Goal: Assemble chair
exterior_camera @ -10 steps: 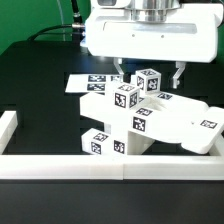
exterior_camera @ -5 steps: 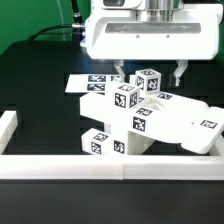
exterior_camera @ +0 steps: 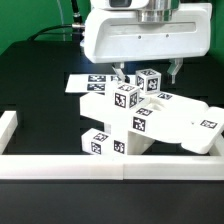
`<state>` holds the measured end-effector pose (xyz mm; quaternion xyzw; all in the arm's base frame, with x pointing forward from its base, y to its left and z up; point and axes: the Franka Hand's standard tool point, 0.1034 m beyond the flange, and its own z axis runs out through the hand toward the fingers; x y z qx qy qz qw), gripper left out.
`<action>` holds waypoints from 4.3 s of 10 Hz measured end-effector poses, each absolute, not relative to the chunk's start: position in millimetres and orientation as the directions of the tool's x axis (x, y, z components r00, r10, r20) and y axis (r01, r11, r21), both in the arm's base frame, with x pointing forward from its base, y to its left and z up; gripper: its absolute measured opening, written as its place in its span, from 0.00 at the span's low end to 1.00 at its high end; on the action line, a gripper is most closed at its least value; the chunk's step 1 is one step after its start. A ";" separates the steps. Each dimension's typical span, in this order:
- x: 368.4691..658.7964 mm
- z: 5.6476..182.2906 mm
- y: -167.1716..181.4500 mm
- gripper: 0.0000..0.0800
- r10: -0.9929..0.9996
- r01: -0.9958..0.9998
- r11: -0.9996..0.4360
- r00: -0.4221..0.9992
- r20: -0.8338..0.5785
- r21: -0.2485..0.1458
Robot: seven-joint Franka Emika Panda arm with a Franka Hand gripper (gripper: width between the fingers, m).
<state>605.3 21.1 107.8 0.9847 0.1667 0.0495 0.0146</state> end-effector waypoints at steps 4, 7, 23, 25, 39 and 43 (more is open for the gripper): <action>605.3 107.8 19.8 0.34 0.335 0.332 -0.942 0.938 0.092 0.046; 605.3 107.7 19.6 0.34 0.315 0.313 -0.949 0.944 0.093 0.044; 604.8 106.3 25.8 0.34 -0.698 -0.694 -0.716 0.713 0.066 -0.079; 604.8 106.3 27.7 0.34 -0.786 -0.780 -0.618 0.617 0.049 -0.093; 603.3 106.0 28.6 0.81 -0.333 -0.331 -0.943 0.940 0.080 -0.038; 603.1 105.8 26.9 0.81 -0.084 -0.083 -0.996 0.993 0.087 -0.015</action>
Offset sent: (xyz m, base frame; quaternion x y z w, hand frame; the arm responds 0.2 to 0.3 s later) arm 0.0000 0.0000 0.0000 0.0000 0.0000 0.0000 1.0000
